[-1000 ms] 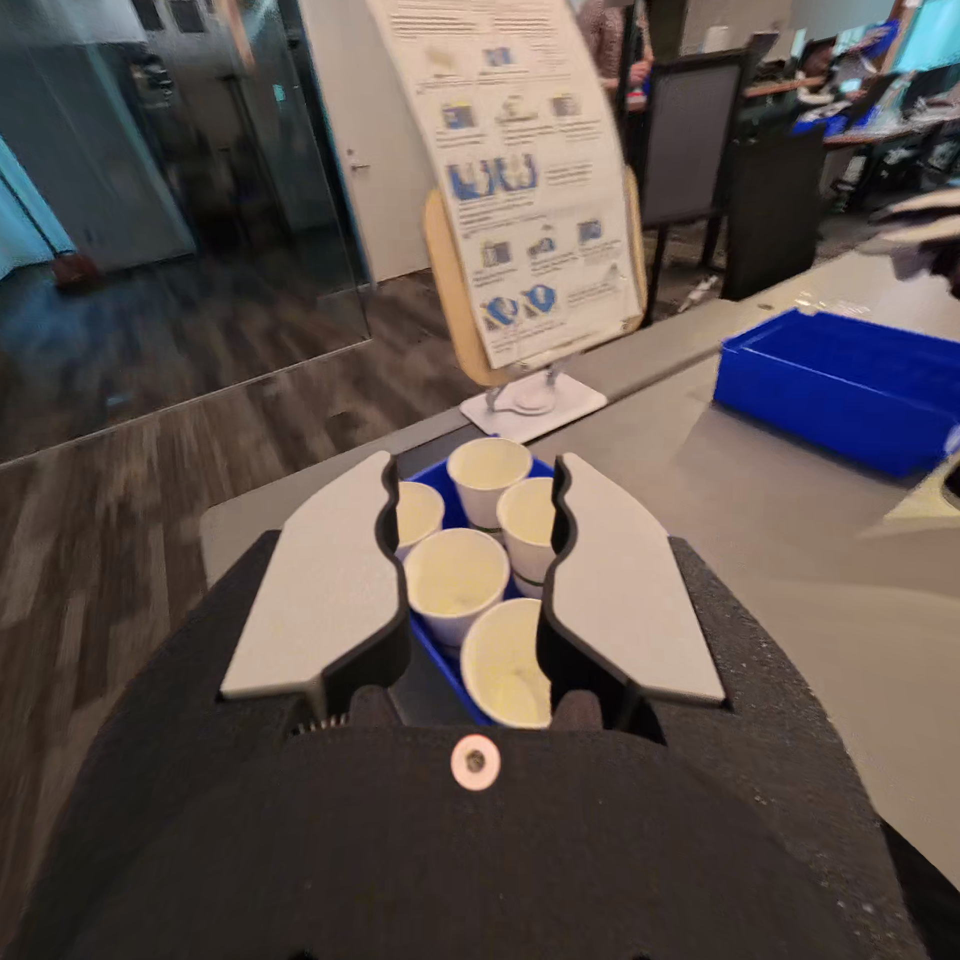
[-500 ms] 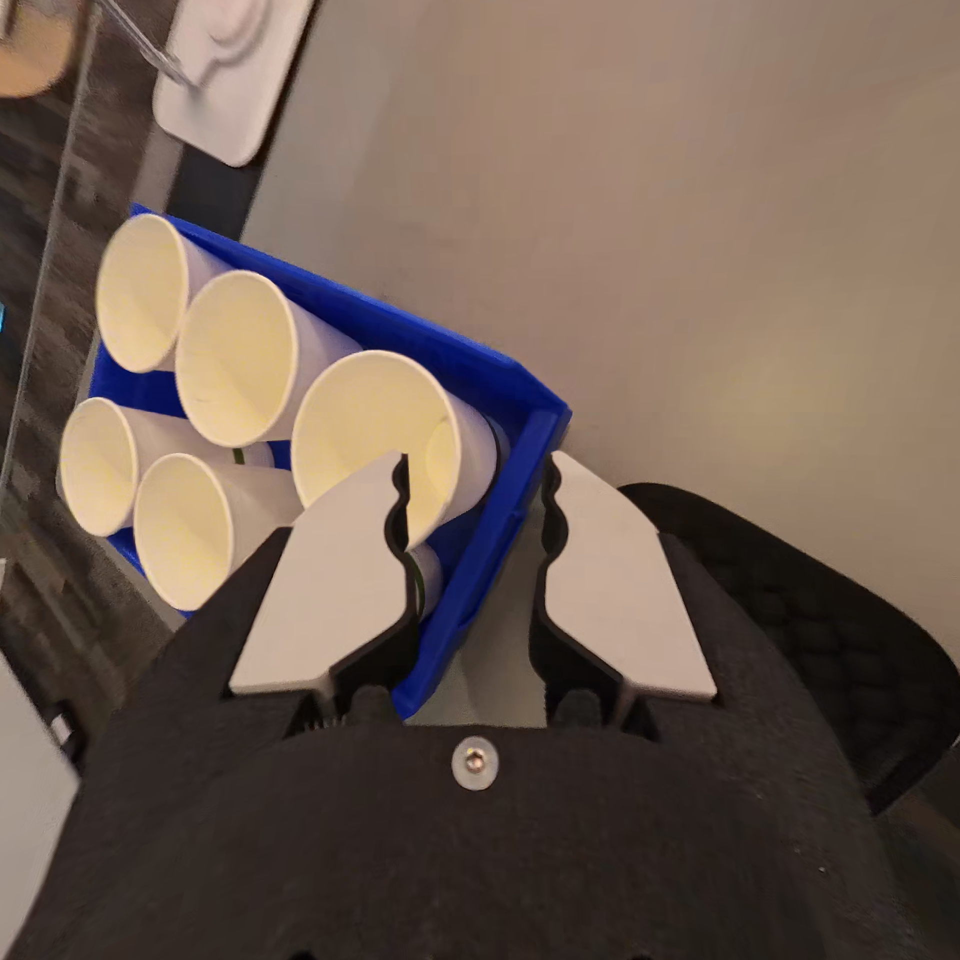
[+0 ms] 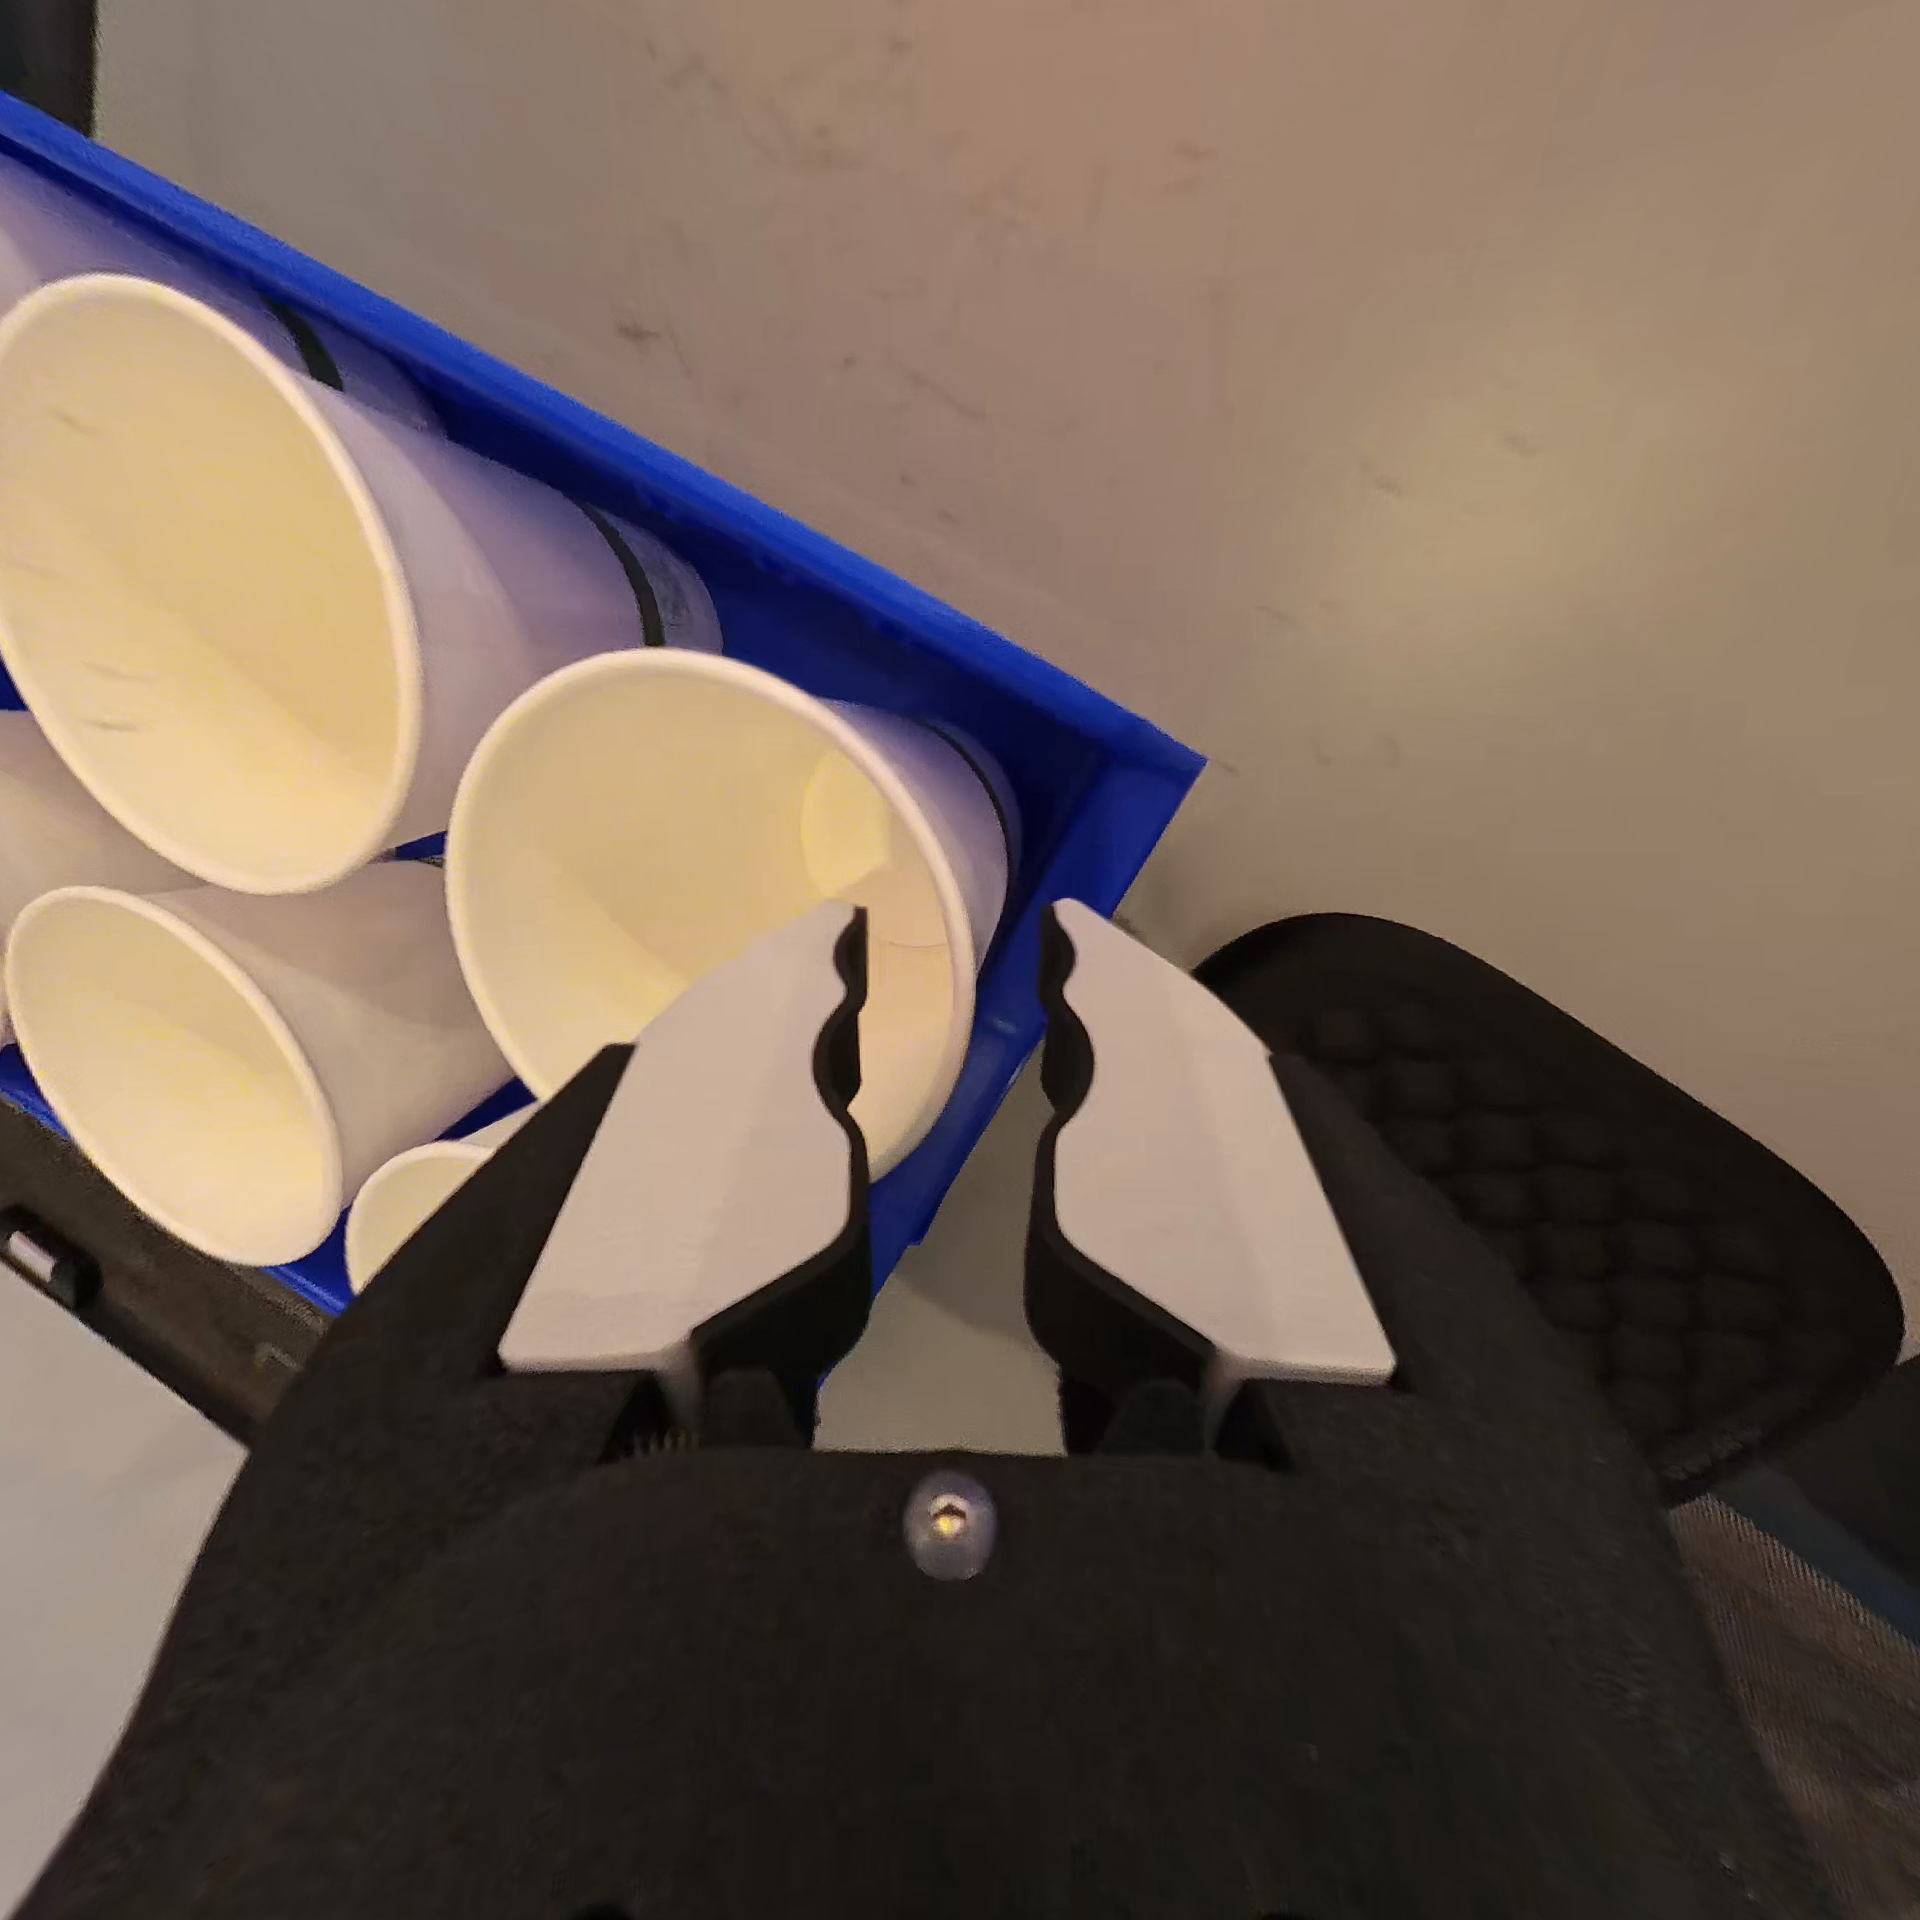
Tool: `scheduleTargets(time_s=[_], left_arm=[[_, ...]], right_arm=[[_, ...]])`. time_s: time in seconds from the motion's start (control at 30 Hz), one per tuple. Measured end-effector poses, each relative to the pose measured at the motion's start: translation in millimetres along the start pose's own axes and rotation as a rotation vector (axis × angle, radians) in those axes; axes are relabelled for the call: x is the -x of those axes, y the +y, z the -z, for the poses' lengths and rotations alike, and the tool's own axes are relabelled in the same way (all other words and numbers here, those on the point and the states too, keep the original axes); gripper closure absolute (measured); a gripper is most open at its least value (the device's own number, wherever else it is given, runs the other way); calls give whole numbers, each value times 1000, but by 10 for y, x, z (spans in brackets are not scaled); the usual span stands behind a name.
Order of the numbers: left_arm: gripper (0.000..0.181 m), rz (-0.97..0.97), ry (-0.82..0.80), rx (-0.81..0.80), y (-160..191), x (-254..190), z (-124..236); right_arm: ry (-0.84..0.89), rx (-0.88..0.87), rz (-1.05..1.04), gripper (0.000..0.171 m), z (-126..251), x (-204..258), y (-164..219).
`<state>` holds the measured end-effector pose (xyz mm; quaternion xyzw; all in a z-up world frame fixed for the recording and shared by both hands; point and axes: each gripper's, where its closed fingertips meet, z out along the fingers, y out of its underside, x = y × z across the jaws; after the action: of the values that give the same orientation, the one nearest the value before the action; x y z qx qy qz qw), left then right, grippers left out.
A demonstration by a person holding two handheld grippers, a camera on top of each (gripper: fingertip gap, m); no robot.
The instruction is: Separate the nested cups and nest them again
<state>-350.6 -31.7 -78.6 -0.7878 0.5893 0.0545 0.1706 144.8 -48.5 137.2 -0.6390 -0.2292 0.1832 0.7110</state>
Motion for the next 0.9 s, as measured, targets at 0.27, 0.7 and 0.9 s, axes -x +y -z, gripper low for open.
scheduleTargets(time_s=[0.27, 0.7, 0.9], left_arm=[[181, -17, 52, 42, -23, -33, 77], [181, -348, 18, -149, -1189, -356, 1529], [181, -605, 75, -185, -1798, -924, 1575]], right_arm=[[-121, 111, 32, 170, -173, 217, 222], [-618, 74, 149, 115, -991, 2038, 291], [-676, 122, 188, 92, -1196, 2470, 559]])
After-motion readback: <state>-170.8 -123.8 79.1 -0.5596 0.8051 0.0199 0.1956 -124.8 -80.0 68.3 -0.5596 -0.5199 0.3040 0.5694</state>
